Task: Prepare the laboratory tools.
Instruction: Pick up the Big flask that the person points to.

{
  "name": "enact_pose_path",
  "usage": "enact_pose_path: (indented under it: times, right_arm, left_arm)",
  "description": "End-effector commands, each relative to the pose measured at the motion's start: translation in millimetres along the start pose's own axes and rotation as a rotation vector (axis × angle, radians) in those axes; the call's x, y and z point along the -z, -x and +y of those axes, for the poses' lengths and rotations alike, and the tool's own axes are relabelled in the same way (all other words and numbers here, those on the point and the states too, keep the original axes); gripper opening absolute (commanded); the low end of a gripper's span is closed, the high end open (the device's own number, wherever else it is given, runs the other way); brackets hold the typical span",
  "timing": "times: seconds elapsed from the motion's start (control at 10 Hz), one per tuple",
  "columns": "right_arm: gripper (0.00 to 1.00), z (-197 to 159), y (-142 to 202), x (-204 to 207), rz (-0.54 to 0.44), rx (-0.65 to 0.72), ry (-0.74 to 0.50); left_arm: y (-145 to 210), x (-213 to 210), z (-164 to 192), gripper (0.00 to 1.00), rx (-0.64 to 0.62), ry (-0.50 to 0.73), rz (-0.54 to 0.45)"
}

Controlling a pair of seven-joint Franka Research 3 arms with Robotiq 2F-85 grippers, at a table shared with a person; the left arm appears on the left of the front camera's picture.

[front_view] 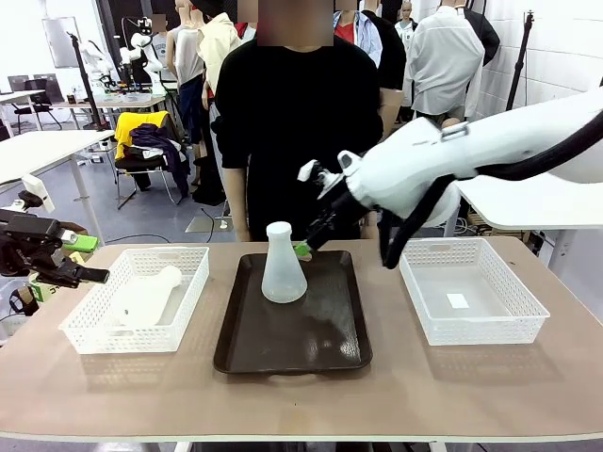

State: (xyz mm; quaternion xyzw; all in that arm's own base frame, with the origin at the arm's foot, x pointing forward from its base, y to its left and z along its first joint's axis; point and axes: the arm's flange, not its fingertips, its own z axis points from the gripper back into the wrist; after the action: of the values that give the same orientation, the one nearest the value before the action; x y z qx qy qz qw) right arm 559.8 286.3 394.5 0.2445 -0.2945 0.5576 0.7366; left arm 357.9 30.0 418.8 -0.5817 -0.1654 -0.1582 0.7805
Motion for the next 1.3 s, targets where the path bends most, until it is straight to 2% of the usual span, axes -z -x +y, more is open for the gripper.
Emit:
enact_pose_path:
  times: [0.0,0.3,0.6,0.8,1.2]
  right_arm:
    - [1.0,22,40,-66,0.039,0.041,0.048]
    - [1.0,38,105,-125,-0.097,0.213,0.219]
    - [1.0,57,150,-163,-0.252,0.287,0.344]
    - [1.0,64,160,-171,-0.327,0.287,0.367]
    - [1.0,49,151,-162,-0.335,0.301,0.359]
  left_arm:
    - [0,-1,-1,1.0,0.009,0.009,-0.009]
    - [0,-1,-1,1.0,0.009,0.009,-0.009]
    - [0,-1,-1,1.0,0.009,0.009,-0.009]
    - [0,-1,-1,1.0,0.009,0.009,-0.009]
    - [0,-1,-1,1.0,0.009,0.009,-0.009]
